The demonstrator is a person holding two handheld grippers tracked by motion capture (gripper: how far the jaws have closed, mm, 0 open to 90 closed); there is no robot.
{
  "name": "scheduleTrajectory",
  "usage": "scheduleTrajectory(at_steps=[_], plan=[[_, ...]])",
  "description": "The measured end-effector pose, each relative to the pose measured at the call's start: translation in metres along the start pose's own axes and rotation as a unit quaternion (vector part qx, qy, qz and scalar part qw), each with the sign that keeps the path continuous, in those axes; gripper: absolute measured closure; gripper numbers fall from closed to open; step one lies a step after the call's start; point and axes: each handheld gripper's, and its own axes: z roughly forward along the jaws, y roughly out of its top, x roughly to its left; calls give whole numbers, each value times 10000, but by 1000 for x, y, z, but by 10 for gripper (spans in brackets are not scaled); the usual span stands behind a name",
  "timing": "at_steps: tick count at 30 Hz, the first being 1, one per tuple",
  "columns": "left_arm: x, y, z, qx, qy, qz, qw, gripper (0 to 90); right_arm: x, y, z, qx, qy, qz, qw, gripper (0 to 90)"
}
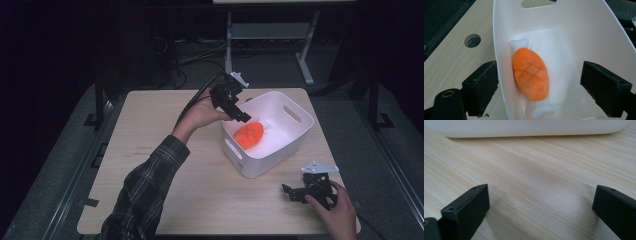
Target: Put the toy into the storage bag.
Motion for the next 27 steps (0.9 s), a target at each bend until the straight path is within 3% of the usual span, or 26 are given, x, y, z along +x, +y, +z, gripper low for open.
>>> scheduleTrajectory(at_steps=[14, 27], plan=[[-1, -28, -22, -160, 103, -36, 9998, 140, 0, 0, 0, -5, 3, 7, 10000, 6], [-6, -62, -37, -364, 204, -235, 9989, 141, 0, 0, 0, -6, 1, 3, 10000, 6]])
